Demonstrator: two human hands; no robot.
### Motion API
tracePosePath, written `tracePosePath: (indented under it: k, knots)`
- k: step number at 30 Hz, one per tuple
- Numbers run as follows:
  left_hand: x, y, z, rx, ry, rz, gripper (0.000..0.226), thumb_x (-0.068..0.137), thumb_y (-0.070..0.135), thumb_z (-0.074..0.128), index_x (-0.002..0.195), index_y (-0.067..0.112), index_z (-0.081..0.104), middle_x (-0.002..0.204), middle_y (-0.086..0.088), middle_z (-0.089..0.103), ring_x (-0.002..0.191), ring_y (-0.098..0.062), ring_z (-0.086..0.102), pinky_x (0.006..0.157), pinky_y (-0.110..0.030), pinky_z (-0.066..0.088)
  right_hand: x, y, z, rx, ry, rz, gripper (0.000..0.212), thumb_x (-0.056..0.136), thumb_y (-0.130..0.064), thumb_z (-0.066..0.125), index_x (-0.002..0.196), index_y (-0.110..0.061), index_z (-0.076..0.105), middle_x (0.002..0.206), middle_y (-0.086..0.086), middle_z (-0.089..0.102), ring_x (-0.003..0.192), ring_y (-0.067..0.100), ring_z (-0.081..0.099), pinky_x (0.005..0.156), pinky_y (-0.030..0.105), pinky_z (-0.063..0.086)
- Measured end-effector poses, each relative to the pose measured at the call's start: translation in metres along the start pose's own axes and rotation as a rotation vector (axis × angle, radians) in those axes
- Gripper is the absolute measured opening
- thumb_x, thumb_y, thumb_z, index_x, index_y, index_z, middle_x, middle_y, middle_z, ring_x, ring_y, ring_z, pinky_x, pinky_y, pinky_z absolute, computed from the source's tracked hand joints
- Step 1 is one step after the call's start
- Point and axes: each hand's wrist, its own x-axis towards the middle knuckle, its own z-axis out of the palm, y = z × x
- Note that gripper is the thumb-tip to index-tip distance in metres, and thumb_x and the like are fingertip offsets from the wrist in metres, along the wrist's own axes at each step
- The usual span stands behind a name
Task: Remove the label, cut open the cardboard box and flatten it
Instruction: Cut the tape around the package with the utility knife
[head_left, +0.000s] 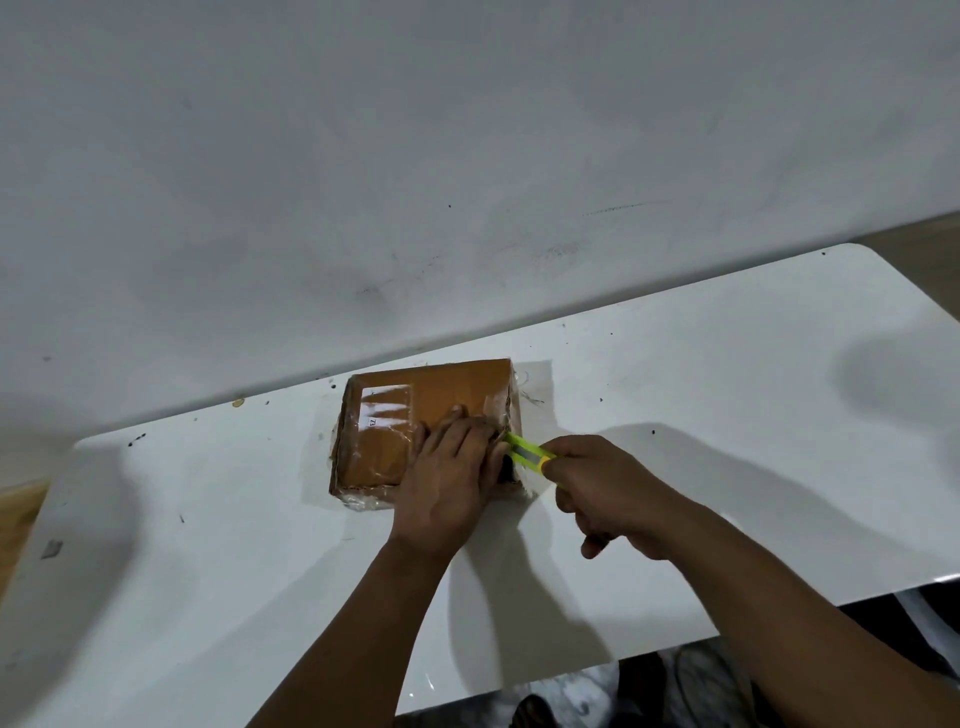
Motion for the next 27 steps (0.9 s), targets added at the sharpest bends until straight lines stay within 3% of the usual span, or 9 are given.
tracePosePath:
  k: [5,9,12,14,16,20,22,24,27]
  knots:
    - [-0.002,0.001,-0.015,-0.109,-0.089,-0.055,0.069,0.098,0.067,0.026,0.135,0.018,0.058,0.138,-0.002,0.059,0.140,-0.022,0.044,0.116,-0.051,0.032,-0.010,0.002,-0.025,-0.023,-0.051,0.032,0.021,0.094,-0.016,0.043,0.102,-0.016,0.063,0.071,0.010,0.041,0.043,0.018,0.025,0.048,0.028,0.047]
    - [0.003,-0.003,-0.024,-0.301,-0.009,-0.051,0.047,0.100,0.045,0.044,0.132,0.013,0.059,0.131,-0.003,0.060,0.124,-0.022,0.054,0.103,-0.042,0.045,-0.014,0.004,-0.039,-0.037,-0.033,0.044,0.018,0.096,-0.019,0.045,0.100,-0.014,0.062,0.068,0.008,0.047,0.044,0.020,0.034,0.050,0.029,0.048]
    - [0.004,-0.009,-0.039,-0.289,0.128,-0.085,0.036,0.097,0.031,0.047,0.122,0.009,0.063,0.122,-0.005,0.064,0.114,-0.022,0.056,0.102,-0.032,0.042,-0.012,0.007,-0.037,0.066,0.037,0.010,0.020,0.098,-0.019,0.045,0.106,-0.008,0.060,0.068,0.010,0.052,0.048,0.024,0.048,0.053,0.035,0.052]
    - [0.003,-0.024,-0.047,-0.140,0.199,-0.110,0.038,0.091,0.029,0.046,0.119,0.011,0.065,0.122,-0.005,0.065,0.119,-0.025,0.052,0.111,-0.045,0.038,-0.009,0.007,-0.026,0.201,0.069,-0.021,0.019,0.100,-0.018,0.044,0.108,-0.008,0.058,0.075,0.017,0.061,0.058,0.031,0.062,0.057,0.040,0.056]
    - [0.002,-0.044,-0.052,-0.033,0.133,-0.252,0.049,0.088,0.036,0.045,0.130,0.016,0.061,0.138,-0.006,0.058,0.134,-0.032,0.043,0.113,-0.061,0.031,-0.005,0.009,-0.010,0.303,0.072,-0.030,0.017,0.101,-0.017,0.044,0.109,-0.010,0.057,0.091,0.022,0.070,0.077,0.035,0.072,0.063,0.044,0.059]
    - [-0.009,-0.078,-0.058,-0.139,-0.080,-0.507,0.075,0.087,0.051,0.040,0.158,0.028,0.028,0.160,-0.018,0.032,0.151,-0.037,0.019,0.120,-0.052,0.021,0.007,0.015,0.018,0.379,0.118,-0.057,0.017,0.101,-0.018,0.045,0.111,-0.015,0.059,0.107,0.015,0.072,0.098,0.031,0.072,0.080,0.054,0.059]
    - [-0.013,-0.087,-0.058,-0.281,-0.138,-0.537,0.074,0.090,0.040,0.047,0.159,0.034,0.020,0.153,-0.016,0.041,0.145,-0.034,0.033,0.114,-0.044,0.036,0.011,0.017,0.026,0.389,0.156,-0.062,0.017,0.100,-0.016,0.044,0.110,-0.015,0.059,0.107,0.013,0.073,0.099,0.031,0.071,0.085,0.055,0.058]
    - [-0.016,-0.090,-0.058,-0.306,-0.131,-0.491,0.071,0.091,0.034,0.050,0.157,0.031,0.024,0.134,-0.005,0.051,0.121,-0.024,0.053,0.098,-0.037,0.047,0.014,0.018,0.030,0.388,0.197,-0.070,0.018,0.100,-0.015,0.044,0.109,-0.014,0.059,0.103,0.014,0.074,0.100,0.032,0.071,0.088,0.053,0.057]
    - [-0.020,-0.089,-0.061,-0.296,-0.075,-0.460,0.056,0.093,0.024,0.058,0.148,0.024,0.045,0.123,0.004,0.058,0.114,-0.015,0.055,0.088,-0.024,0.040,0.015,0.019,0.033,0.393,0.257,-0.101,0.015,0.099,-0.013,0.044,0.102,-0.013,0.059,0.101,0.015,0.075,0.095,0.032,0.071,0.092,0.047,0.056]
